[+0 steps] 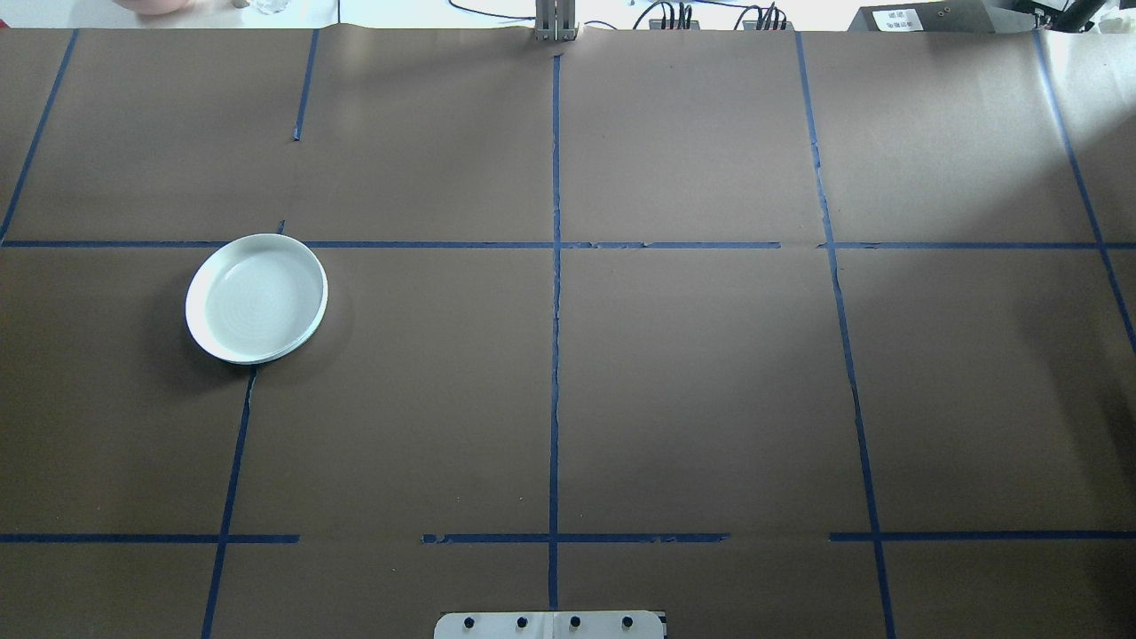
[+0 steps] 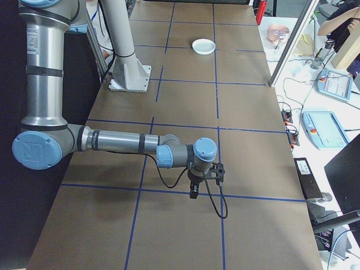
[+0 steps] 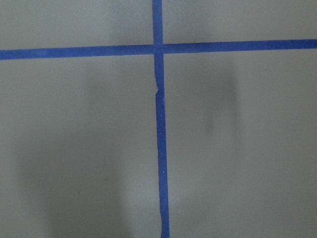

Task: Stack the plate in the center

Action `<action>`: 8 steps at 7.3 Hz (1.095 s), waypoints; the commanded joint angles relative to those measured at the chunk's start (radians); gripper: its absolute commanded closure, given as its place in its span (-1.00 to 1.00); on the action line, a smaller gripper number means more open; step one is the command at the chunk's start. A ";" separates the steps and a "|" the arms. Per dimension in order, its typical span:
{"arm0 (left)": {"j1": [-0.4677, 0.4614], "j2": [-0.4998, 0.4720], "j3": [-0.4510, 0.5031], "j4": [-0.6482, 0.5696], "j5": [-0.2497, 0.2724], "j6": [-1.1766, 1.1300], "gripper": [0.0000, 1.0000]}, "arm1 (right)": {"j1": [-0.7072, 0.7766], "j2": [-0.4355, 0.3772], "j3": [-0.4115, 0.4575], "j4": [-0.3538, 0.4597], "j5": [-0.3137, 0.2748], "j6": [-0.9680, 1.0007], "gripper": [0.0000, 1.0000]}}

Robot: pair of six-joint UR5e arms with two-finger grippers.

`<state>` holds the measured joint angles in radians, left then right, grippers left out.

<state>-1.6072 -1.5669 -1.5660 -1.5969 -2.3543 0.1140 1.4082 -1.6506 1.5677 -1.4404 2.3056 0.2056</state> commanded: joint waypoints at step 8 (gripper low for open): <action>0.000 0.004 -0.002 -0.002 -0.005 0.012 -1.00 | 0.000 0.000 0.000 0.000 0.000 0.000 -1.00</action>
<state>-1.6076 -1.5641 -1.5688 -1.5988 -2.3578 0.1258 1.4085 -1.6506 1.5677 -1.4394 2.3056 0.2056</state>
